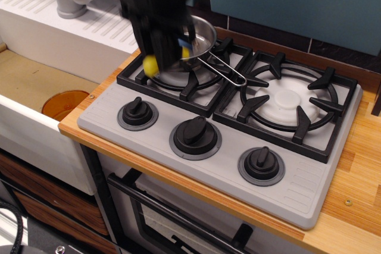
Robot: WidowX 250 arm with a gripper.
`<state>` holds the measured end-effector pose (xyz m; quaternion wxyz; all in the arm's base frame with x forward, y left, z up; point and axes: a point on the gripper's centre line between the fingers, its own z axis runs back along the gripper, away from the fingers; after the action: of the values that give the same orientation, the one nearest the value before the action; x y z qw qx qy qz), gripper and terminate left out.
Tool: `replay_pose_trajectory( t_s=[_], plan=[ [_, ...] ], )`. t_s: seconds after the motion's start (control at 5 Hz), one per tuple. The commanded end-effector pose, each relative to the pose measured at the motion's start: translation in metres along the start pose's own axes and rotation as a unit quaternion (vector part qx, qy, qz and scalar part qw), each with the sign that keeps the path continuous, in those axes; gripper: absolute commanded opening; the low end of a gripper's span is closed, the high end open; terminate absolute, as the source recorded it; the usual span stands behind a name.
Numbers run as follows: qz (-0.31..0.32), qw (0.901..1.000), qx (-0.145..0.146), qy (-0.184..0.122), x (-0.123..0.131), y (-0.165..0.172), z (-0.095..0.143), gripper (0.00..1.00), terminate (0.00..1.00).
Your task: Put pot or pan on stove and put fry in pot or pan
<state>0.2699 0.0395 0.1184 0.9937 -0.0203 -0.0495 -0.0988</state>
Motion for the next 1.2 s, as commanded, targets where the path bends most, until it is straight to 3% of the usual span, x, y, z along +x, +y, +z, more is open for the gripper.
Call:
replay_pose_trajectory(
  t_s=[0.0, 0.2, 0.4, 0.6, 1.0],
  plan=[
    [-0.029, 0.9994, -0.012, -0.014, 0.046, 0.043, 0.023, 0.0, 0.0],
    [-0.048, 0.9981, -0.03, -0.026, 0.076, 0.065, 0.01, 0.0, 0.0],
    [-0.053, 0.9974, -0.039, -0.028, 0.09, 0.074, 0.002, 0.0, 0.0],
    [-0.05, 0.9977, -0.037, -0.027, 0.088, 0.071, 0.002, 1.0, 0.0],
    [-0.034, 0.9991, -0.024, -0.014, 0.074, 0.059, 0.015, 1.0, 0.0]
  ],
)
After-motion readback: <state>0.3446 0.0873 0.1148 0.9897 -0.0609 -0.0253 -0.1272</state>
